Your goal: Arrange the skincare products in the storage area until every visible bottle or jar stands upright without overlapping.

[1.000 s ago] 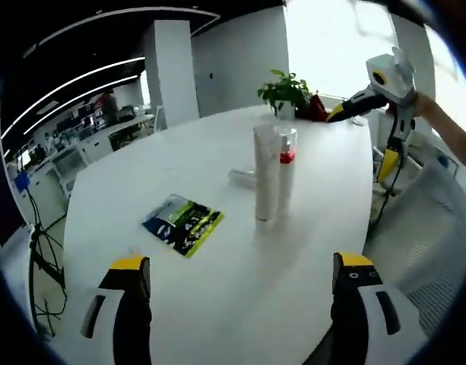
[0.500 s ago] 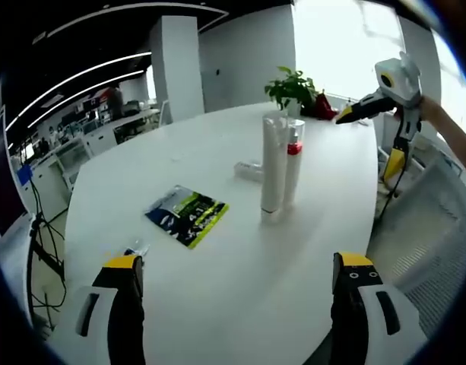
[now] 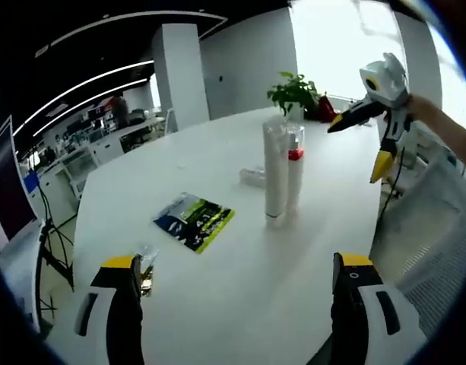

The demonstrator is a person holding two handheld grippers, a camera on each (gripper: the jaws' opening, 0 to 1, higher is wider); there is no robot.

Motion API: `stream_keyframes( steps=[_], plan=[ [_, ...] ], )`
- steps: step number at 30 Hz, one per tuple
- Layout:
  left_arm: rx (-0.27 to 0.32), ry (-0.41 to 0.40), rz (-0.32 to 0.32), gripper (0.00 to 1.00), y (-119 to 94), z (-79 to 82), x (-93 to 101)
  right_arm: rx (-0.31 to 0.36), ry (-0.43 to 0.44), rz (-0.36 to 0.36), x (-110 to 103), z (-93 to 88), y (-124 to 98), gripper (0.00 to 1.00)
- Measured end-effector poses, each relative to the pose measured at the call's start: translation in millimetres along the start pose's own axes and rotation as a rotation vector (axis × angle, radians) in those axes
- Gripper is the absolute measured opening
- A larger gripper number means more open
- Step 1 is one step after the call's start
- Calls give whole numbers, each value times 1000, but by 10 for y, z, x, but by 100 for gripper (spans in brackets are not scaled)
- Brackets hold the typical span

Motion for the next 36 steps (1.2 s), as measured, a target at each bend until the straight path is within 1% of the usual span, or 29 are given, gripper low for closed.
stream_keyframes(
  steps=[5,7,8,10,14,16,18,23,25,26,27,29,32,34,36],
  plan=[
    [-14,-1,-1,99,3,-22,-13,7,13,-9,79,-5,46,100],
    [0,-3,10,99,2,-7,-47,47,16,-6,104,13,73,100],
    [6,0,16,99,4,6,-46,59,25,-24,141,16,89,100],
    [10,3,19,99,10,8,-57,62,17,-34,190,9,121,100],
    [-3,-5,17,99,16,-22,-65,61,22,-51,253,0,160,100],
    [-5,4,18,99,17,-24,-66,58,29,-66,306,-14,183,100],
    [-6,7,22,99,15,-25,-70,39,25,-85,363,-39,202,100],
    [0,-11,22,99,15,-25,-70,31,34,-106,470,-117,278,100],
    [7,-8,20,99,17,-21,-64,13,40,-112,517,-156,308,100],
    [5,-8,21,99,16,-23,-62,-14,49,-114,537,-189,314,100],
    [6,-6,20,99,17,-22,-62,-23,52,-118,545,-200,320,100],
    [8,-7,20,99,19,-17,-61,-13,57,-133,605,-199,345,100],
    [6,-1,24,99,12,-13,-73,-8,63,-135,651,-204,374,100],
    [6,3,25,99,9,-12,-76,-36,65,-116,657,-229,402,100],
    [10,-3,-2,99,13,-10,-40,-30,58,-116,688,-233,436,100]
  ],
)
Point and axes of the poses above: the point that each gripper's makers call its tool centre point, and the gripper's own axes: y roughly forward along the fingers, x roughly to its right, z roughly out of its top, the point moved 6 cm from there along -y, roughly backward along the fingers, and after that the axes turned 15 degrees about x, right-handed, at the moved point
